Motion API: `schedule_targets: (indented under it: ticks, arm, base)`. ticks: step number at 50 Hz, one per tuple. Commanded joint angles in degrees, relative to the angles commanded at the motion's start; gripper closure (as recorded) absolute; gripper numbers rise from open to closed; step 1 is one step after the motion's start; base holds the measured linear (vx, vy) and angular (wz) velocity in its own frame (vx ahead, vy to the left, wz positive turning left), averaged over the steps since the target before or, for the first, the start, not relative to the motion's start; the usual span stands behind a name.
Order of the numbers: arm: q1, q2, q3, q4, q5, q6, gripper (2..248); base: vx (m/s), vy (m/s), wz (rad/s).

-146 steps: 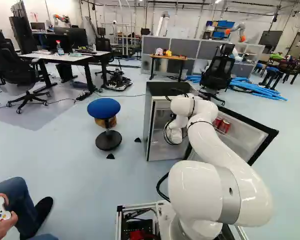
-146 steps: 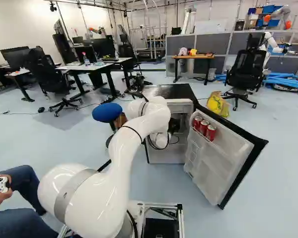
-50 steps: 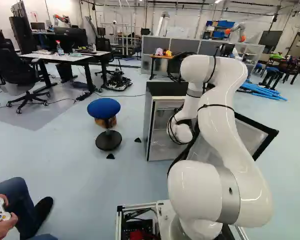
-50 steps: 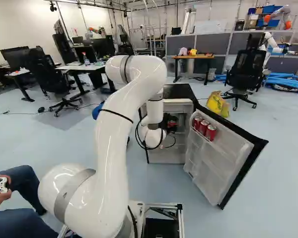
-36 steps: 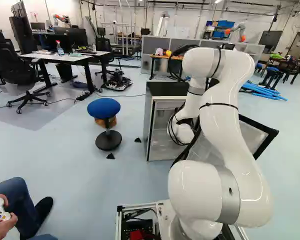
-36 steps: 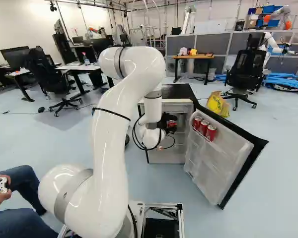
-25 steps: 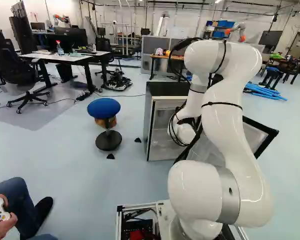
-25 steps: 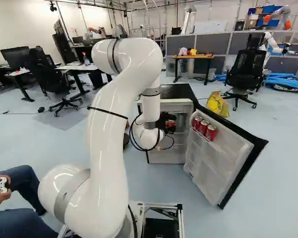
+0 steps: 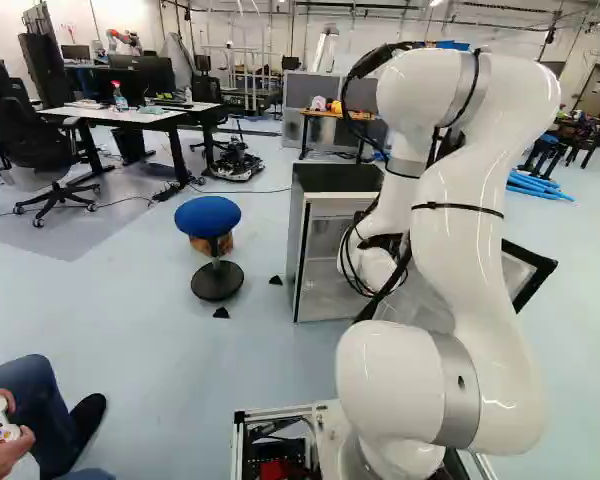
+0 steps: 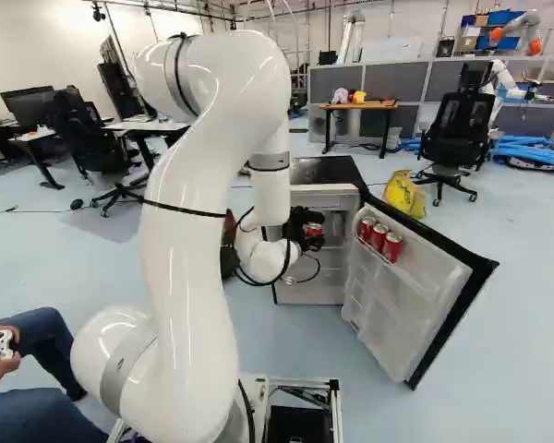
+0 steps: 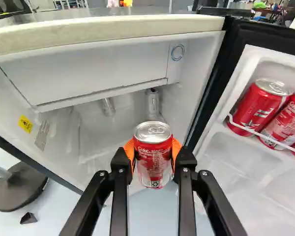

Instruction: Grab a drink from the fridge

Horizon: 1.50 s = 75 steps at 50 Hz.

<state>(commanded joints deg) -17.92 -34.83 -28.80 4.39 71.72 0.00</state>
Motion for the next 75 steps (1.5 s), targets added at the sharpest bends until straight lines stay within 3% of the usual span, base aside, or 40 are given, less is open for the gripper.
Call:
schedule_targets:
  ticks: [34, 75]
  arm:
    - [1.17, 12.81, 11.45, 0.0, 0.0, 0.0, 155]
    - [1.37, 21.63, 14.41, 0.0, 0.0, 0.0, 155]
  base:
    - [0.0, 0.0, 0.0]
    - [0.0, 0.0, 0.0]
